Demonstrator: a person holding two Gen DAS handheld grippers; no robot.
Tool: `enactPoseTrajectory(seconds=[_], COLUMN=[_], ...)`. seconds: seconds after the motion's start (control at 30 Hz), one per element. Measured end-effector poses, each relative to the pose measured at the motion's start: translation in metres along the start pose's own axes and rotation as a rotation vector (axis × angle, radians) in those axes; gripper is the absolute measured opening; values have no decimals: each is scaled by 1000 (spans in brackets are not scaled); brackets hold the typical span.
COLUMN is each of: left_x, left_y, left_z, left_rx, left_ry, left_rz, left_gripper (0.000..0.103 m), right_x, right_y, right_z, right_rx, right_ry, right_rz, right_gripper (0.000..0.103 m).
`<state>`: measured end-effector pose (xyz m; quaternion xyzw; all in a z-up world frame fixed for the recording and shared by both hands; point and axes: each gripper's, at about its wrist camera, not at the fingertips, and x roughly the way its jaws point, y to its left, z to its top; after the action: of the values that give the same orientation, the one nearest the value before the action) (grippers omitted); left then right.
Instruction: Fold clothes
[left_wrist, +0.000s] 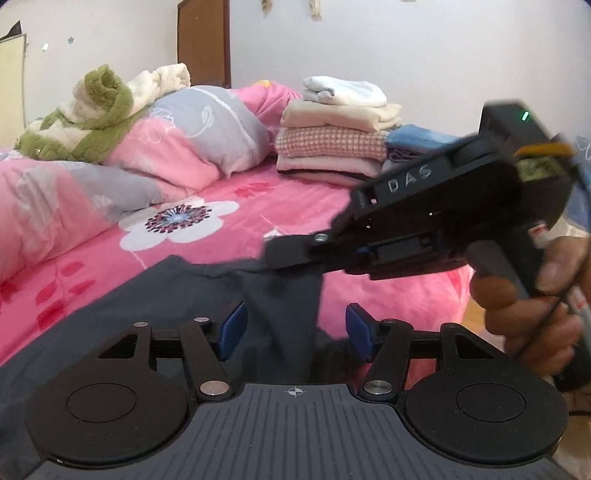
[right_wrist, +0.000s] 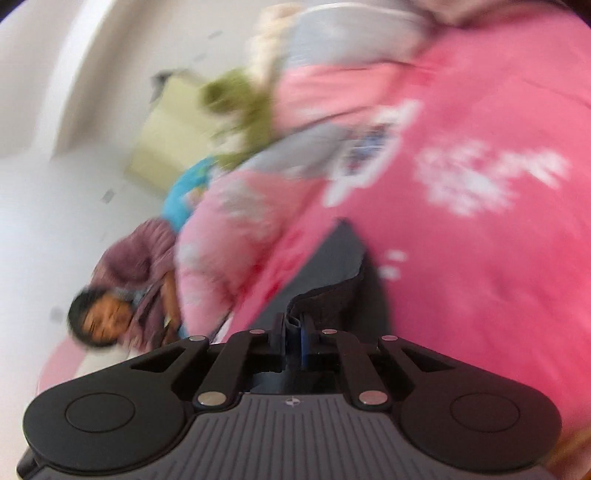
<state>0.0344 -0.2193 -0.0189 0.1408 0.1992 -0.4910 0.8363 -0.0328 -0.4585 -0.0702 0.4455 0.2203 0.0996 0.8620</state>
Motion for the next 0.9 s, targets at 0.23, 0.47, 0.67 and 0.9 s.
enactPoseTrajectory(seconds=[0.23,0.47,0.67,0.9], left_x=[3,-21,-37,-57], left_y=[43,87,99,115], left_z=[2,6,13,22], left_rx=[-290,-531,-569,-608], left_ry=[-5,-103,-151,-194], left_rz=[28,33,56,87], left_gripper=[4,3,3,2], right_x=[2,-4,-20,-18], right_y=[14,-44,-26,49], right_z=[14,26,6,-31], right_rx=[-55,119,-20,-626], right_ry=[39,80,81,129], right_rz=[61,-123,-110,-162], right_gripper=[17,40,39,39])
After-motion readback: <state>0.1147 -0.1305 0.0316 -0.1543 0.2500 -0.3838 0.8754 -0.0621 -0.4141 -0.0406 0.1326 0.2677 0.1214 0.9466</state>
